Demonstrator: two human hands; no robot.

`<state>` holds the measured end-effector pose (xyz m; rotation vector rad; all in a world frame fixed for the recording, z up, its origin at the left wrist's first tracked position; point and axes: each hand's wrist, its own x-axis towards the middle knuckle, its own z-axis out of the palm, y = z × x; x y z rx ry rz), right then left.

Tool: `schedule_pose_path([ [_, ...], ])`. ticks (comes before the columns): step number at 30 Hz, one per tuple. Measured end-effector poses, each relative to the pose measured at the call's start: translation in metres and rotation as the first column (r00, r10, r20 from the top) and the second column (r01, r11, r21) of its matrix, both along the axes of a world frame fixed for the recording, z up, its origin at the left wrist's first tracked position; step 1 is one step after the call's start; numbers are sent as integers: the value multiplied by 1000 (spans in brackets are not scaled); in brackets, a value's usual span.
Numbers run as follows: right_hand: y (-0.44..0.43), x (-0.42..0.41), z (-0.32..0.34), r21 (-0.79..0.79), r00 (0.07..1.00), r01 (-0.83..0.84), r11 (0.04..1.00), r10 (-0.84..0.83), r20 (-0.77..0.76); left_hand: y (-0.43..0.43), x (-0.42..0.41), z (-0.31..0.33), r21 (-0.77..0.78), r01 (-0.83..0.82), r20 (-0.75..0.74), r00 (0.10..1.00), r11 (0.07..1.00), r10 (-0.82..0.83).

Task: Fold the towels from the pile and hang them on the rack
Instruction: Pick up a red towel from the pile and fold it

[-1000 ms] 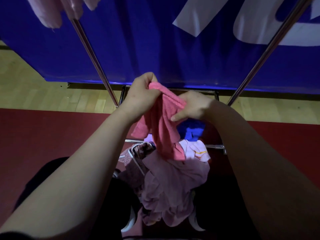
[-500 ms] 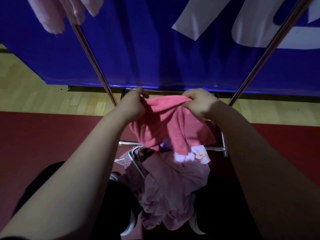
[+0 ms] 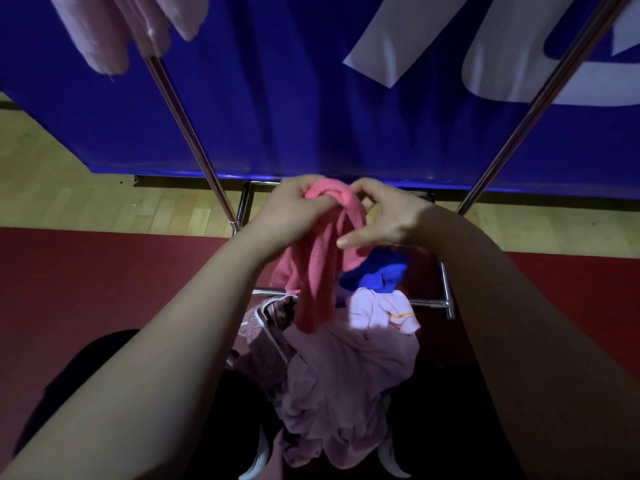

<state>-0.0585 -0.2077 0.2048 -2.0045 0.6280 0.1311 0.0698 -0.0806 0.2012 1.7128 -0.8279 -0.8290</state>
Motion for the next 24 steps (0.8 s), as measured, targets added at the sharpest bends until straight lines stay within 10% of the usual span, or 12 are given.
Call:
schedule_pose_path([
  [7, -9, 2, -49, -114, 991, 32, 993, -46, -125, 5, 10, 33, -246, -86, -385, 923, 965, -16],
  [14, 5, 14, 1, 54, 871, 393, 918, -391, 297, 5, 23, 8, 95, -63, -141, 987, 993, 77],
  [18, 15, 15, 6, 62, 912, 240, 969, -247, 326, 4, 7, 4, 131, 205, -132, 973, 970, -188],
  [24, 7, 11, 10, 117, 912, 190, 975, -219, 348, 0, 8, 11, 79, 140, 2, 990, 987, -141],
])
